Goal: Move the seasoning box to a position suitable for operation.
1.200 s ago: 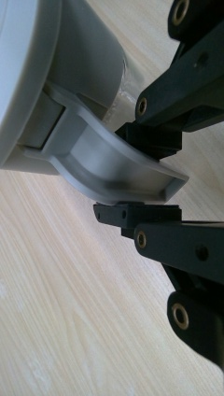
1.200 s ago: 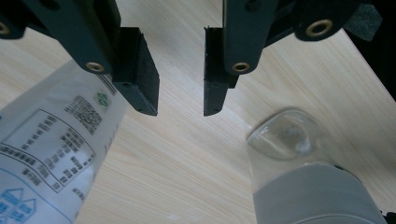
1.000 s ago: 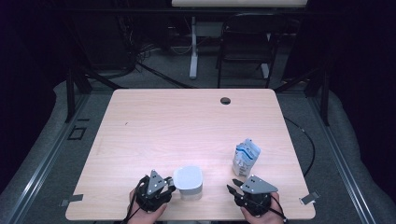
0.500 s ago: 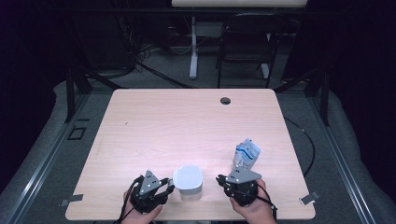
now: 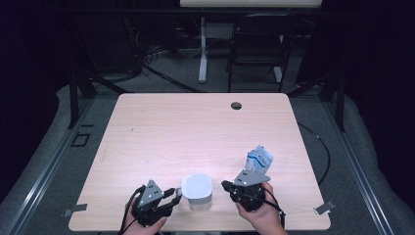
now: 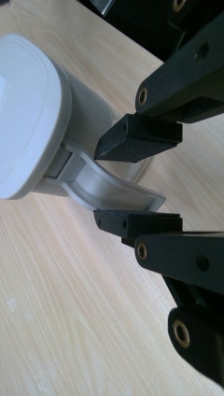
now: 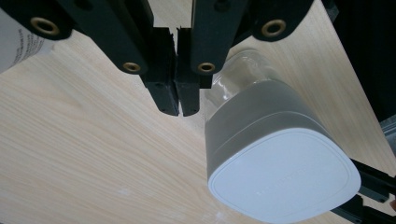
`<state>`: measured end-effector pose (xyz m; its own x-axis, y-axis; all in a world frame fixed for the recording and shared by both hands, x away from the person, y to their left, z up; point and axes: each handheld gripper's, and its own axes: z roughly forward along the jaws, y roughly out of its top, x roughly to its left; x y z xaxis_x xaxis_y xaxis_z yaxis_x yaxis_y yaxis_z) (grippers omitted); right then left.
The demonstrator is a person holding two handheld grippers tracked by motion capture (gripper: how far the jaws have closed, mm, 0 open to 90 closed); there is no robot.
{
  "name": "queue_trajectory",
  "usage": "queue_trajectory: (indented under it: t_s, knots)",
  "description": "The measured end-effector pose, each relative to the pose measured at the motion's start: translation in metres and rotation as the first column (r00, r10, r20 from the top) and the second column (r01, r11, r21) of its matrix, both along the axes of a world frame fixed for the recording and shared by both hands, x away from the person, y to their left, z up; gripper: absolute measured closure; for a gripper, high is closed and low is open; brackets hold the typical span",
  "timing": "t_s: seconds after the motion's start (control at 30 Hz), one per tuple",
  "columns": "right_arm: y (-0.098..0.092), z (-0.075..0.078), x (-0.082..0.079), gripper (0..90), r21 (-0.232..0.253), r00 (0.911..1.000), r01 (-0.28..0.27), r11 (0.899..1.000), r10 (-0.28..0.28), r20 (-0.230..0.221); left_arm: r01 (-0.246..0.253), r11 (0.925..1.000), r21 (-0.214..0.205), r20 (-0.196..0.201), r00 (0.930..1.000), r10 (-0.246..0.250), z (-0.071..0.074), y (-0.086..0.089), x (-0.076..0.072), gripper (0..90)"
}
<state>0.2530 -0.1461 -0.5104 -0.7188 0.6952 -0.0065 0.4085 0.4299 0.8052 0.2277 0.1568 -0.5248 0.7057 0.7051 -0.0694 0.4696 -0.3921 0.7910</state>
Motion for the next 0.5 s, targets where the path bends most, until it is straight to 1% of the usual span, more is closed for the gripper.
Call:
queue_trajectory:
  t_s: [0.17,0.23,0.27,0.3,0.4,0.47,0.5]
  knots:
    - [-0.002,0.001,-0.004,88.6,0.021,1.0,0.003,1.0,-0.003,0.009,0.003,0.9996,-0.029,0.009,1.0,-0.003,0.009,0.005,-0.003,67.2]
    - [-0.002,0.001,-0.006,88.9,0.03,0.9999,-0.002,1.0,0.001,0.013,0.004,0.9968,-0.079,-0.004,1.0,-0.004,0.014,0.009,-0.004,68.8]
    - [-0.002,0.002,-0.007,88.7,0.031,0.9999,-0.003,1.0,0.002,0.015,0.0,0.9951,-0.099,-0.004,1.0,0.0,0.017,0.01,-0.004,70.3]
    - [-0.002,0.003,-0.007,88.3,0.034,0.9998,-0.006,0.999,0.005,0.017,-0.006,0.9944,-0.106,0.008,0.9999,0.007,0.02,0.011,-0.004,71.3]
    - [-0.001,0.003,-0.008,87.5,0.048,0.9998,-0.01,0.999,0.01,0.017,-0.013,0.9934,-0.114,0.028,0.9995,0.017,0.024,0.012,-0.004,77.2]
    - [0.0,0.002,-0.009,88.0,0.038,0.9998,-0.011,0.999,0.01,0.02,-0.013,0.9943,-0.105,0.046,0.9988,0.018,0.025,0.012,-0.003,82.0]
    - [0.0,0.001,-0.01,88.6,0.037,0.9998,-0.008,0.999,0.007,0.021,-0.014,0.9953,-0.096,0.047,0.9987,0.019,0.025,0.011,-0.002,83.8]
